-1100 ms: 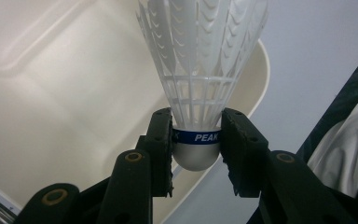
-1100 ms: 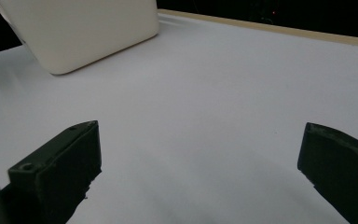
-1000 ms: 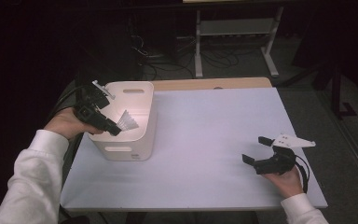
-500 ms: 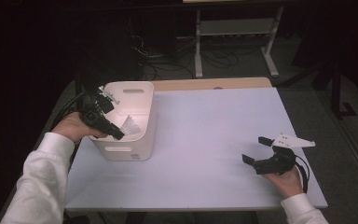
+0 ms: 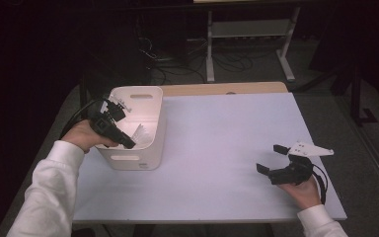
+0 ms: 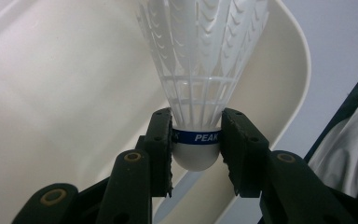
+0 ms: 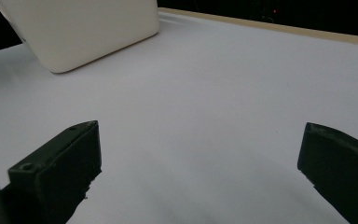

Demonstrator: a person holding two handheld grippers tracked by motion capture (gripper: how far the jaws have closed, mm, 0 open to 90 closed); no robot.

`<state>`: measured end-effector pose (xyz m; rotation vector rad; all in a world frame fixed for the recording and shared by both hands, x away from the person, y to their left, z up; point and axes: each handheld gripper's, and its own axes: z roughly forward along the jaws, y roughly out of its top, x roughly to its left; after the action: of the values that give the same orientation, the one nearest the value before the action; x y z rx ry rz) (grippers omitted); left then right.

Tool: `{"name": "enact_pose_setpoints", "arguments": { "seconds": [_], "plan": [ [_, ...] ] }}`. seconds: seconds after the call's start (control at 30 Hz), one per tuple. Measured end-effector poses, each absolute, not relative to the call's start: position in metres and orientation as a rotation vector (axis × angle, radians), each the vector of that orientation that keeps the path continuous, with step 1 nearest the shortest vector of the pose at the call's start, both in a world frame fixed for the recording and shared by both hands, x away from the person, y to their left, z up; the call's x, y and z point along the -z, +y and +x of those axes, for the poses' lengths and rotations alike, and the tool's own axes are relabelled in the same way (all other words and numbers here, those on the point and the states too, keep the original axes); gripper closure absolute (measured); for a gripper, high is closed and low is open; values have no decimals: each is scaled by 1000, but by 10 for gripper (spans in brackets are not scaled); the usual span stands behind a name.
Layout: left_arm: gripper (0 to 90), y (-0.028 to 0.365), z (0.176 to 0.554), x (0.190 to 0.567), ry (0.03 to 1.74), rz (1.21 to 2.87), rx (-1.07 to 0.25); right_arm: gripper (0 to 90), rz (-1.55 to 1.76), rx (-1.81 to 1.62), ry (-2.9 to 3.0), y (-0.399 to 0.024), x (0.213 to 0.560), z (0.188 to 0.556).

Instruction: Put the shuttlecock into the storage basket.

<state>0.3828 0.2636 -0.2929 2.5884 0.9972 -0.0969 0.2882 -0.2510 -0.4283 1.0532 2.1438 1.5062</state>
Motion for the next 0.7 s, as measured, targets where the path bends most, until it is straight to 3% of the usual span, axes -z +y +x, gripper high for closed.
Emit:
{"name": "enact_pose_setpoints", "arguments": {
  "seconds": [0.27,0.47,0.7],
  "plan": [
    [484,267,382,288,1008,2555,39,0,1055,-1505,2147,-250,428,288],
    [300,270,379,279,943,2531,32,0,1052,-1506,2146,-251,428,288],
    [167,273,378,271,964,2447,22,0,1054,-1507,2146,-251,428,288]
  ]
}}
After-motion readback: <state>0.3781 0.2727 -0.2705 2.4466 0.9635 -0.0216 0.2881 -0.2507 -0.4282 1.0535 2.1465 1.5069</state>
